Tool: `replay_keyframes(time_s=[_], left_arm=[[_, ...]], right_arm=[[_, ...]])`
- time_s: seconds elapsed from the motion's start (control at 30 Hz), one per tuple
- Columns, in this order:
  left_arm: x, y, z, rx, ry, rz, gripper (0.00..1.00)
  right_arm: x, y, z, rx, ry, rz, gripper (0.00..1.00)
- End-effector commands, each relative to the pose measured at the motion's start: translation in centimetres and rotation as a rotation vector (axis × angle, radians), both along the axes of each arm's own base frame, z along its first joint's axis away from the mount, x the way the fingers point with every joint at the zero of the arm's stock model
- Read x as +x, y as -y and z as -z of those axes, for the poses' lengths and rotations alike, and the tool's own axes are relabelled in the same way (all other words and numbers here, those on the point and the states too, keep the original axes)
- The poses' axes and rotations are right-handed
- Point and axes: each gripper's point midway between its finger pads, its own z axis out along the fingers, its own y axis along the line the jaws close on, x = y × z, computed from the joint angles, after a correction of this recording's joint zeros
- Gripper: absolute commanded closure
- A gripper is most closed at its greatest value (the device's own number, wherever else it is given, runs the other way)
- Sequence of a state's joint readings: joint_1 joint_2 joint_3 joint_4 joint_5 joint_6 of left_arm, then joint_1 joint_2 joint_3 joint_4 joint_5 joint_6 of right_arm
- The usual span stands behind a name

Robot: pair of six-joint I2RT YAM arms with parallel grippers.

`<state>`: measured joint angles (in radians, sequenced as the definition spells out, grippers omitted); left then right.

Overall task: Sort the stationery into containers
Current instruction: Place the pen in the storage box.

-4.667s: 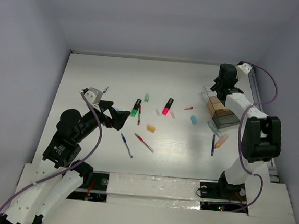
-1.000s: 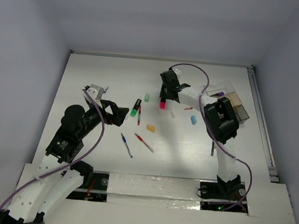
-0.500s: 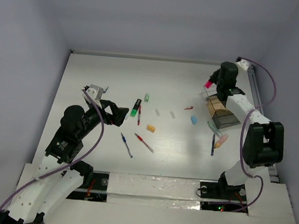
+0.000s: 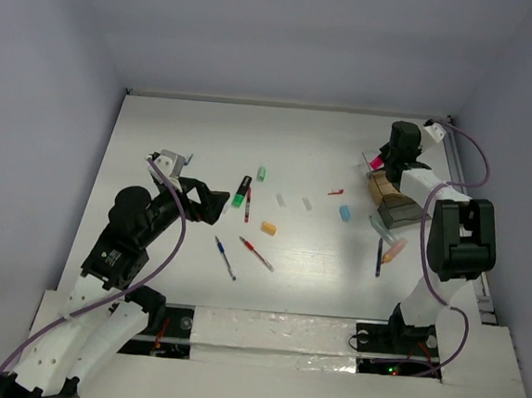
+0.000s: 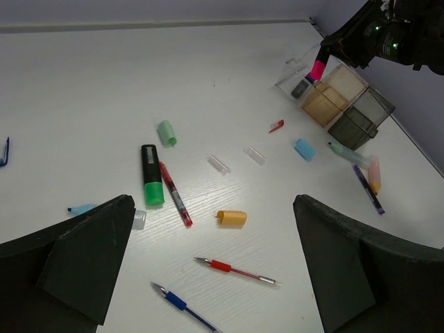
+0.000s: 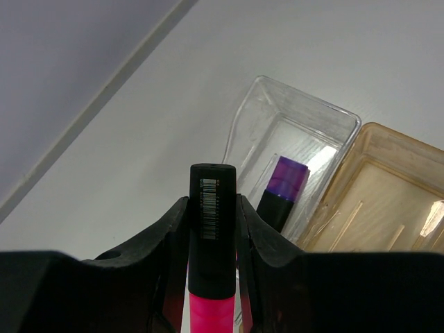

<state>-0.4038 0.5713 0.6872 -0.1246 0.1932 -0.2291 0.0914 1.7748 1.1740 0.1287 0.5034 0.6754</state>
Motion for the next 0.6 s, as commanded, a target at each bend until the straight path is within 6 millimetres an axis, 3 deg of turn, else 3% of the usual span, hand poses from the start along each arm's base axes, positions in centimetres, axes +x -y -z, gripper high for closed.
replay_keyframes(time_s=[0.0,0.37,0.53,0.57], left_arm=[[0.2,0.1,-2.7,-0.032,0.066,0.004,0.01],[0.4,0.2,-2.3,-0.024,0.052,0.006,0.01],[0.4,0.2,-2.3,-0.025,0.054,0.004,0.01],[0.4,0.2,-2.4,-0.026,0.055,0.006,0.01]], right_arm=[[1.3,1.3,-2.2,0.033,0.104,0.094,0.74],[0.9,2.5,-0.6,0.055,0.101,0.171,0.69],[0.2,2.4,-0.4,0.051,0.095,0.158,0.49],[0.1,2.3,-0.9,0.042,0.108,0.149,0.4]])
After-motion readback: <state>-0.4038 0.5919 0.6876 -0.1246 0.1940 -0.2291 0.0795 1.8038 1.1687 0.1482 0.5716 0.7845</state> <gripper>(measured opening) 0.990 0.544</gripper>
